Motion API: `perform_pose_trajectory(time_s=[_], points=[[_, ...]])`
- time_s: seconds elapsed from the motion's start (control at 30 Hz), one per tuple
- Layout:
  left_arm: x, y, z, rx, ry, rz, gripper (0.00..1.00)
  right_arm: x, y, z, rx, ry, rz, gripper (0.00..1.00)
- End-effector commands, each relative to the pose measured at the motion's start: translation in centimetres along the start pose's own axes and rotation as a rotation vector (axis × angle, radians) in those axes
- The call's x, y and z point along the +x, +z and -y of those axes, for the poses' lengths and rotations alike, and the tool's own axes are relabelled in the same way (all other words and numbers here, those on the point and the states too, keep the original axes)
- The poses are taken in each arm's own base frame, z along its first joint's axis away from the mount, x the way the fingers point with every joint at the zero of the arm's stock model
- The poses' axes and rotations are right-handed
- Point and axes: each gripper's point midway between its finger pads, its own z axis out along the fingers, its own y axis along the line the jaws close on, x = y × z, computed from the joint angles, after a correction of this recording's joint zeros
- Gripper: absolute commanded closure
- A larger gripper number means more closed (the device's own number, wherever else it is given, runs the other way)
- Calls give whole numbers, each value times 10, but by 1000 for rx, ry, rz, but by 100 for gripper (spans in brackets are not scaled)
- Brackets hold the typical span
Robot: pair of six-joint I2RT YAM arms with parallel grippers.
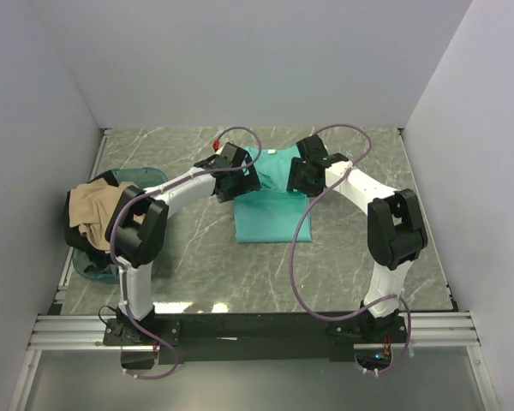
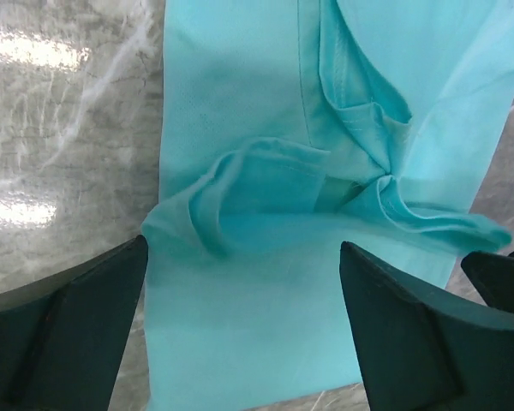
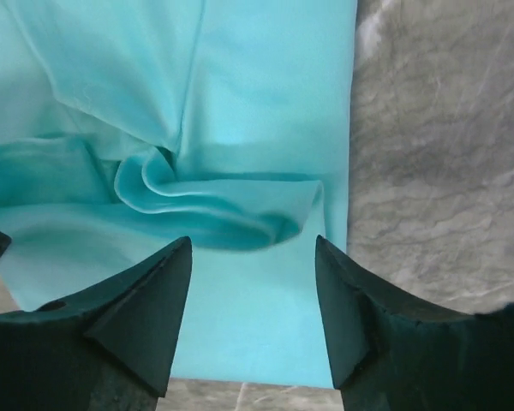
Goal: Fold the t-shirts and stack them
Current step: Fold the tshirt
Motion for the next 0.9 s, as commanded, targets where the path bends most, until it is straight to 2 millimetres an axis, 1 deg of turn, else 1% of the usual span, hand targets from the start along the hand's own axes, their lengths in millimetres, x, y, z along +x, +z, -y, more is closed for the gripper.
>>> perform_pose_trajectory(time_s=[0.0, 0.03, 0.07, 0.1, 0.13, 0.17, 0.2, 0.23, 0.27, 0.3, 0.33, 0.4, 0.43, 0.47, 0.5, 0.53, 0.57, 0.6, 0.63, 0.67, 0.7, 0.73, 0.8, 0.83, 0.87], points=[[-33, -34, 24, 83, -4, 105, 1, -34, -24, -13, -52, 16, 104, 29], [-36, -39, 25, 93, -6, 116, 1, -31, -25, -11, -53, 20, 102, 23], [-35, -46, 24, 100, -9, 123, 1, -30, -29, -11, -61, 22, 106, 21], [-34, -49, 22, 102, -10, 125, 1, -30, -32, -12, -73, 26, 116, 20], [-28, -50, 16, 93, -12, 118, 1, -24, -38, -10, -83, 28, 116, 20], [-29, -58, 18, 112, -13, 126, 1, -21, -40, -10, -91, 29, 118, 20], [-26, -61, 16, 116, -16, 123, 1, -19, -43, -10, -106, 30, 126, 19], [-19, -61, 9, 106, -17, 110, 1, -8, -48, -11, -133, 26, 110, 19], [-18, -69, 10, 119, -16, 117, 1, -6, -50, -9, -138, 26, 116, 19], [-15, -70, 8, 115, -18, 114, 0, -4, -58, -13, -176, 23, 121, 19], [-11, -72, 6, 115, -16, 113, 1, 9, -55, -8, -175, 22, 95, 19], [2, -77, 1, 113, -7, 99, 1, 20, -57, -7, -194, 30, 83, 19], [12, -76, -6, 102, 1, 82, 1, 32, -58, -2, -194, 37, 68, 19], [19, -82, -3, 113, 14, 80, 1, 39, -58, -1, -207, 39, 55, 19], [26, -83, -4, 113, 20, 73, 1, 42, -63, 0, -217, 42, 66, 19], [33, -84, -6, 108, 29, 64, 0, 56, -58, 7, -203, 45, 39, 19], [47, -84, -11, 102, 40, 44, 0, 61, -58, 11, -198, 56, 34, 19], [55, -84, -14, 99, 41, 32, 0, 66, -57, 12, -198, 58, 30, 19], [60, -84, -13, 116, 35, 23, 1, 77, -55, 19, -185, 61, 14, 19], [74, -82, -21, 110, 34, -4, 1, 82, -55, 21, -183, 69, 6, 19], [79, -81, -24, 114, 22, -17, 1, 86, -54, 23, -183, 71, 2, 19], [88, -78, -29, 116, 16, -36, 1, 96, -51, 28, -173, 75, -17, 20], [95, -75, -32, 121, 7, -51, 1, 103, -48, 30, -173, 78, -30, 20], [100, -74, -33, 132, 6, -65, 0, 110, -46, 33, -166, 82, -45, 23], [102, -72, -33, 137, 7, -71, 5, 113, -45, 34, -166, 84, -52, 24]])
